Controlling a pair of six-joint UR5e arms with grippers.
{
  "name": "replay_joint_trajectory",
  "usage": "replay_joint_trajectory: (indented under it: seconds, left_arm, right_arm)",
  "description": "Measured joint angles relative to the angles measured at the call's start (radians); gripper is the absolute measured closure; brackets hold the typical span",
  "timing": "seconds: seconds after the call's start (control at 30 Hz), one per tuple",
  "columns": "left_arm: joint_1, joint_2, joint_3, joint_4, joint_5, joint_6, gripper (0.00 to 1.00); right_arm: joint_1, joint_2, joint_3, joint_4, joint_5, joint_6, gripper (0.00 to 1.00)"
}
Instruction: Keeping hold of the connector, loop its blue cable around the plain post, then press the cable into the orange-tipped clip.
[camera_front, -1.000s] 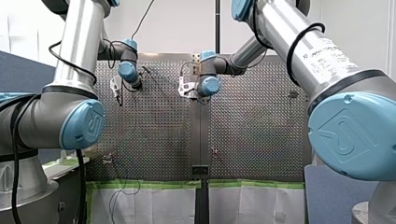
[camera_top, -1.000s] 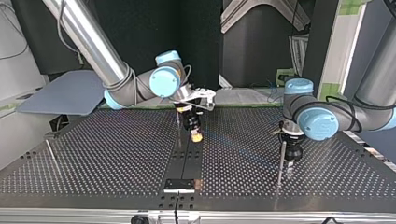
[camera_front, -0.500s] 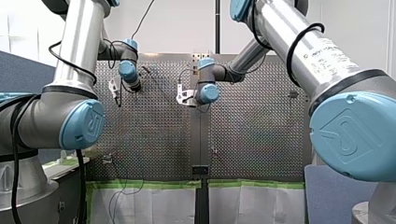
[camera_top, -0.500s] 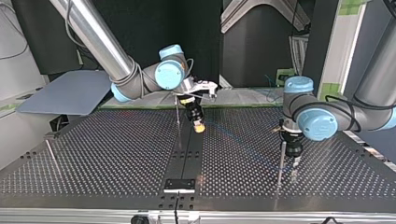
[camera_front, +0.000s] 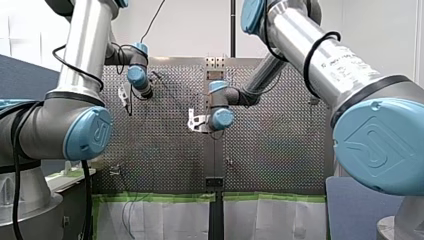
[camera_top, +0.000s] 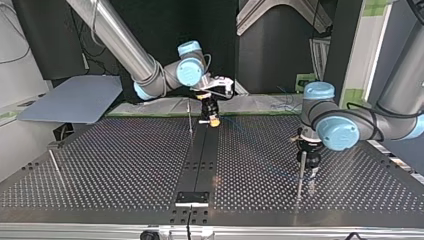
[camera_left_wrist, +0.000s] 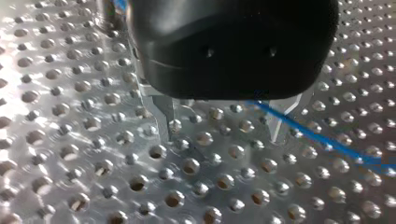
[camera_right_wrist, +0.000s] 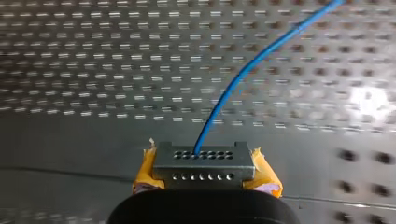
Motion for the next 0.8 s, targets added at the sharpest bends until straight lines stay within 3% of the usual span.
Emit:
replay_joint_trajectory:
  seconds: [0.13,0.33,0.57,0.8]
  left_arm:
    - [-0.004,-0.011,0.000,-0.006,-0.003,0.002,0.00]
    - [-0.006,-0.014,0.000,-0.008,-0.006,0.003,0.00]
    - [-0.009,-0.015,0.000,-0.010,-0.006,0.003,0.00]
    - [-0.010,-0.015,0.000,-0.009,-0.005,0.003,0.00]
  right_arm:
    - [0.011,0.043,0.024,-0.018,0.042,0.008,1.00]
    - [0.017,0.079,0.081,-0.073,0.058,0.036,1.00]
    - [0.017,0.138,0.122,-0.139,0.074,0.041,1.00]
    - [0.013,0.204,0.157,-0.191,0.116,0.047,1.00]
